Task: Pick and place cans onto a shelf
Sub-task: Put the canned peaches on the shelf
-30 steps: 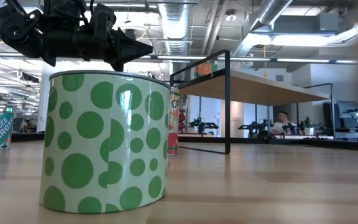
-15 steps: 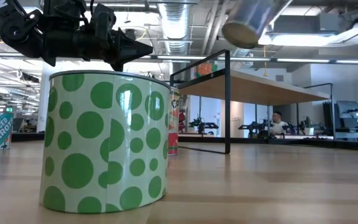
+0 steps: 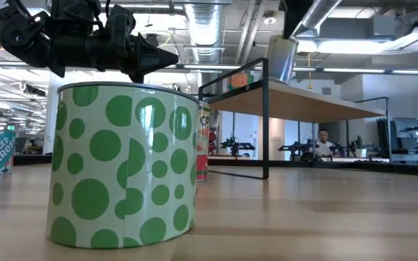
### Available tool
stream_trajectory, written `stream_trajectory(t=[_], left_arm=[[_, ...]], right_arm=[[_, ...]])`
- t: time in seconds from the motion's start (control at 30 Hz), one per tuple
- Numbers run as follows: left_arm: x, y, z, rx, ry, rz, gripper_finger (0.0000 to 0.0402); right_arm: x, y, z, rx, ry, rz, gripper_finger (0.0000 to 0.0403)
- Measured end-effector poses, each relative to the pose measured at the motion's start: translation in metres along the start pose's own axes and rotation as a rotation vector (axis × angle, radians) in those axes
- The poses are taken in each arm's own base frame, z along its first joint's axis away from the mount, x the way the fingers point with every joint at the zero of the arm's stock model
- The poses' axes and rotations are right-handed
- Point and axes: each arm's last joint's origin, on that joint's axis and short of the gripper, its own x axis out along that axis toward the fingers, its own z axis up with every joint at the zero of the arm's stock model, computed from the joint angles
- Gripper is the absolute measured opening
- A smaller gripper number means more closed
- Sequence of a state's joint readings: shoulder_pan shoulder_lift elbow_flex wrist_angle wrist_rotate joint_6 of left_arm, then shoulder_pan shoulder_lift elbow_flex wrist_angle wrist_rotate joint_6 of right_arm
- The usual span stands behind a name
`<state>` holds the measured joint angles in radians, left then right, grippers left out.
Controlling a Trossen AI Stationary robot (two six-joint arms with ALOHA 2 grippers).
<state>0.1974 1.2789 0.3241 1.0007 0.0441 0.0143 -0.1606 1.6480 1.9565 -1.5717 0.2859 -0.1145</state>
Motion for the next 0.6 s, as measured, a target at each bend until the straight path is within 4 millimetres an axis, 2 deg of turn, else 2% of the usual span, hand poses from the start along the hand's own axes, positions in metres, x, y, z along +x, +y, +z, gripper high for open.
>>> stream_trajectory(t=[0.17, 0.43, 0.6], left_arm=[[0.000, 0.001, -0.001, 0.004, 0.007, 0.018, 0.0000], [0.000, 0.001, -0.002, 0.007, 0.018, 0.039, 0.0000], [0.000, 0.001, -0.002, 0.007, 0.020, 0.042, 0.0000]], right_arm=[[0.013, -0.020, 0.002, -0.016, 0.036, 0.000, 0.0003], [0.043, -0.026, 0.018, -0.115, 0.081, 0.027, 0.0003], [0.055, -0.030, 0.022, -0.136, 0.104, 0.011, 0.0006]])
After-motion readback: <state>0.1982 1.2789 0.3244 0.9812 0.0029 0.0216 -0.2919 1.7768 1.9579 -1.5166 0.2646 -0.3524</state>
